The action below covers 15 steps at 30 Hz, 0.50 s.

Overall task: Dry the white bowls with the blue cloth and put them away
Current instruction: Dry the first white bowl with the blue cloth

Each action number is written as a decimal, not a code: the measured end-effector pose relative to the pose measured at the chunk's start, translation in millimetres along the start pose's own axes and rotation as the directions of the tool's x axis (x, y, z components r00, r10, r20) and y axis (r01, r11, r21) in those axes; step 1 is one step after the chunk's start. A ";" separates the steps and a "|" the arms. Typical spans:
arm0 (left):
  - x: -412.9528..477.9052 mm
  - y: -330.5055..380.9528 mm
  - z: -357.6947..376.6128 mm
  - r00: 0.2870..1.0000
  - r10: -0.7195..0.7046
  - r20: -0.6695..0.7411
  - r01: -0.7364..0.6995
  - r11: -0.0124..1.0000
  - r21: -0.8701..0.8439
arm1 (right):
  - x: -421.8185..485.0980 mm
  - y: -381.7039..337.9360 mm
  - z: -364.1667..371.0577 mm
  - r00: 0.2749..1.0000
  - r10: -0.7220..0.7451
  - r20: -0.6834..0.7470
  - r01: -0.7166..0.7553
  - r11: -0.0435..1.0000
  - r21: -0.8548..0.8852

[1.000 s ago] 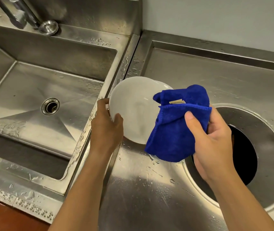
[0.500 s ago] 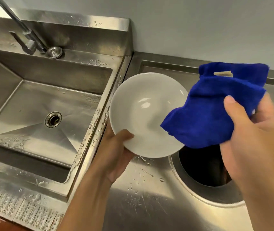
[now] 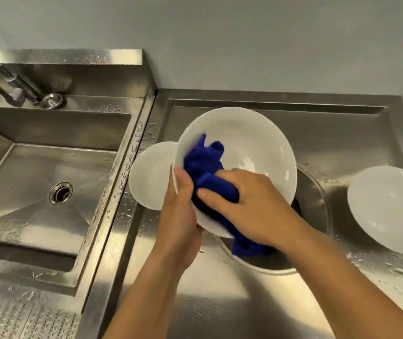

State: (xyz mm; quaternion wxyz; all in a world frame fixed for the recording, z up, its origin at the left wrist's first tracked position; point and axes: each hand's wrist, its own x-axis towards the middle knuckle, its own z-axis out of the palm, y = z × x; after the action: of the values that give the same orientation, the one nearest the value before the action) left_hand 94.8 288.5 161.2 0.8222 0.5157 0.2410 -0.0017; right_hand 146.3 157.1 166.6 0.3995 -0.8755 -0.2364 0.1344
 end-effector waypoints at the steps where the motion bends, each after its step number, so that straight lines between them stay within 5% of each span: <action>1: -3.5 -1.8 3.4 1.000 0.018 -0.019 -0.018 1.000 0.007 | -10.9 12.1 -9.6 0.999 0.031 0.043 -0.024 0.987 -0.157; 4: -19.5 -14.0 19.6 0.999 0.022 -0.040 -0.021 0.999 0.045 | -23.2 42.6 -36.7 0.981 0.141 -0.130 -0.182 0.902 -0.392; 6: -30.1 -26.1 35.9 1.000 -0.008 -0.029 0.010 0.999 0.044 | -10.7 49.5 -39.1 0.933 0.137 -0.334 -0.246 0.918 -0.311; 8: -34.2 -28.5 51.5 1.000 -0.015 -0.015 0.016 0.998 0.067 | 4.5 38.2 -27.4 0.887 0.113 -0.447 -0.154 0.986 -0.058; 11: -26.9 -16.5 53.6 0.992 0.091 -0.092 -0.078 0.988 0.135 | -0.7 17.7 -14.3 0.979 0.073 -0.190 -0.025 0.969 0.246; 13: -21.8 -6.9 43.2 0.981 0.160 -0.114 -0.135 0.971 0.199 | -22.3 25.4 -20.3 0.998 0.058 0.030 -0.060 0.995 0.086; 15: -24.8 -5.3 35.2 0.980 0.176 -0.094 -0.152 0.963 0.223 | -30.5 49.3 -38.4 0.996 0.088 0.032 -0.079 0.973 -0.215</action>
State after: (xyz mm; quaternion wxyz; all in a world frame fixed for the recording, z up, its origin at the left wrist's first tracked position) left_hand 85.4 250.1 179.0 0.7441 0.6189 0.2419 0.0696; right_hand 151.7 88.7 155.1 0.2924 -0.9195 -0.2206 0.1427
